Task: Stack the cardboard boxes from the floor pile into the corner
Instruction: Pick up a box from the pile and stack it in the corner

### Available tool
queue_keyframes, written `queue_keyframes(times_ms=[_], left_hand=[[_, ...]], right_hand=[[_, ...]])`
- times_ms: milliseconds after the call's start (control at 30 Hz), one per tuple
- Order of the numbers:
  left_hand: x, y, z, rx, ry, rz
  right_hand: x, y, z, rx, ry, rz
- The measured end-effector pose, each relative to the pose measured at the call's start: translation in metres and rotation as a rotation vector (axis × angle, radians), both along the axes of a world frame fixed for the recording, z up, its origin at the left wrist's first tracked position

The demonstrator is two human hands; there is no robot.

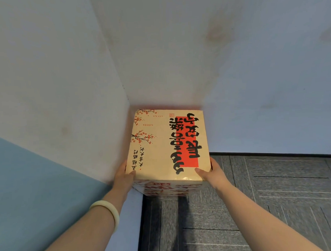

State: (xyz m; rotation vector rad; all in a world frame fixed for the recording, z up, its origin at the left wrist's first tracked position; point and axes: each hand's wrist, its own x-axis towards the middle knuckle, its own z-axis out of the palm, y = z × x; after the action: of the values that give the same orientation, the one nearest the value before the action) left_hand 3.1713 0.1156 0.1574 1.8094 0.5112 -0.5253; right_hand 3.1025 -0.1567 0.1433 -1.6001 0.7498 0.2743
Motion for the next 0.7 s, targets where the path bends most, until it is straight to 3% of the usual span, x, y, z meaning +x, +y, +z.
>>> queue_keyframes(times_ms=[200, 400, 700], left_hand=[[0.001, 0.002, -0.002, 0.056, -0.075, -0.043], [-0.015, -0.001, -0.003, 0.09, -0.035, 0.031], [-0.073, -0.005, -0.024, 0.047, 0.005, 0.123]], right_hand=[[0.004, 0.003, -0.008, -0.066, -0.067, -0.029], [-0.017, 0.0, -0.007, -0.028, -0.07, -0.098], [-0.082, -0.016, -0.027, 0.005, 0.009, 0.127]])
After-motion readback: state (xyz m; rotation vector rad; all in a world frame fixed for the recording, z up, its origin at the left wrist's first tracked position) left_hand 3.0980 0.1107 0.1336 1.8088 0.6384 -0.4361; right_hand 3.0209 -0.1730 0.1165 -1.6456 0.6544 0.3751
